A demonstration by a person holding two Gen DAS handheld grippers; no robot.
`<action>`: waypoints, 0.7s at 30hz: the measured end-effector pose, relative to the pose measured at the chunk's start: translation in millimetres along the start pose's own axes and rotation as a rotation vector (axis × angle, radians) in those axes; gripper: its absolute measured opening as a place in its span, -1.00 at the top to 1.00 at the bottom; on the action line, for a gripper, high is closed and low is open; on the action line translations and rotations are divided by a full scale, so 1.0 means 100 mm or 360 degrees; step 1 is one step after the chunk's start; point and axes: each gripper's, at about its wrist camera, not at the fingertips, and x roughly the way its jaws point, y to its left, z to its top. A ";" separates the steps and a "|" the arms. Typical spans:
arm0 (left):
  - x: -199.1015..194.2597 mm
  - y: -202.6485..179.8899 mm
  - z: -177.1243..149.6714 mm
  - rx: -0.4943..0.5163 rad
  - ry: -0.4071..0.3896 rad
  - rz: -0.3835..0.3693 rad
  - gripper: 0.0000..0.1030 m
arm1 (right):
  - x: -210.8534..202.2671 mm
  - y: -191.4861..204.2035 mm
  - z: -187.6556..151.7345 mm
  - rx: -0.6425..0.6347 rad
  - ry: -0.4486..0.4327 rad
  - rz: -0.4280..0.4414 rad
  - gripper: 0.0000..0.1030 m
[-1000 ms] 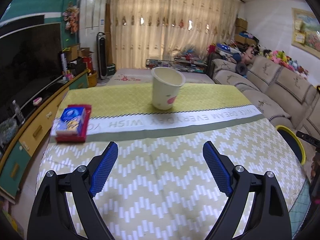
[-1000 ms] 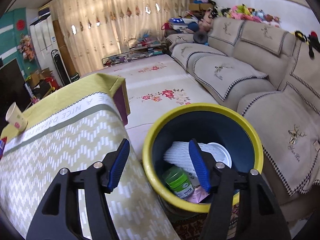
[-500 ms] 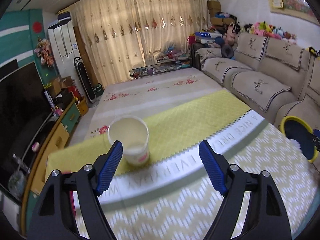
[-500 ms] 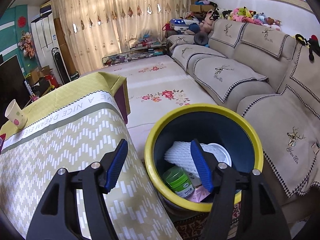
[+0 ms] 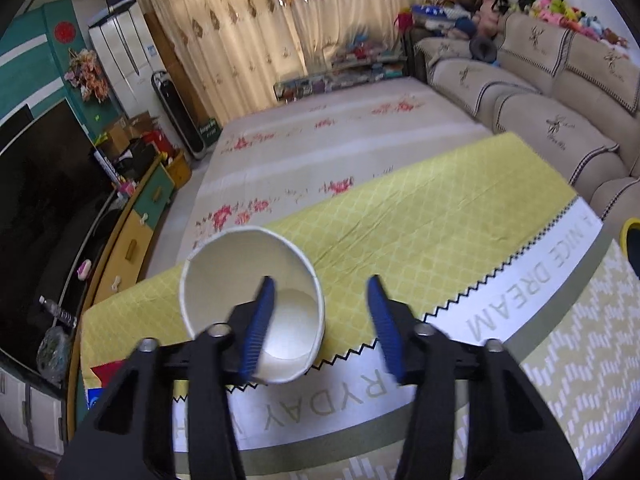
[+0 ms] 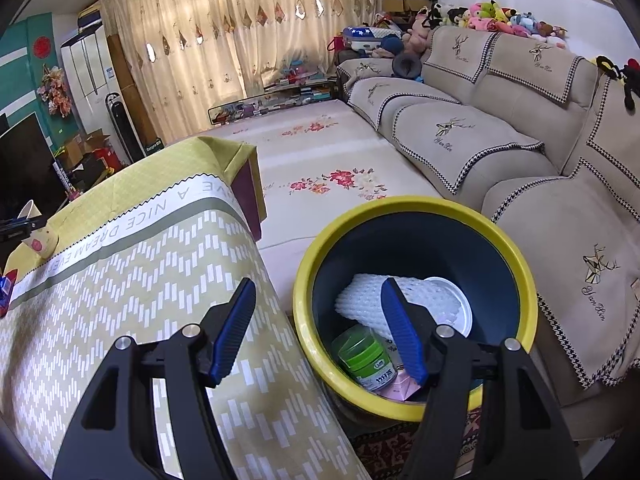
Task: Collect trash
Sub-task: 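Grasp the rim of the white paper cup with the left gripper, then carry the paper cup with the left gripper and drop it into the bin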
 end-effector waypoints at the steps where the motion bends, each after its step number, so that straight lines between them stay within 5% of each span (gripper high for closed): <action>1: 0.05 -0.01 0.00 -0.0003 0.0011 -0.0002 0.54 | 0.00 0.00 0.01 0.0001 0.0002 0.0004 -0.20; 3: 0.09 0.01 0.00 -0.0024 0.0027 -0.0018 0.84 | 0.00 -0.01 0.00 0.0006 0.0002 0.0010 -0.20; 11: -0.36 -0.22 -0.09 0.0009 -0.0102 -0.0090 0.87 | -0.17 -0.03 -0.03 -0.0007 -0.0126 0.0030 -0.20; 21: -1.16 -1.83 0.07 0.0325 -0.0245 -0.0540 0.87 | -1.00 -0.52 -0.10 0.0001 -0.0300 -0.0058 -0.29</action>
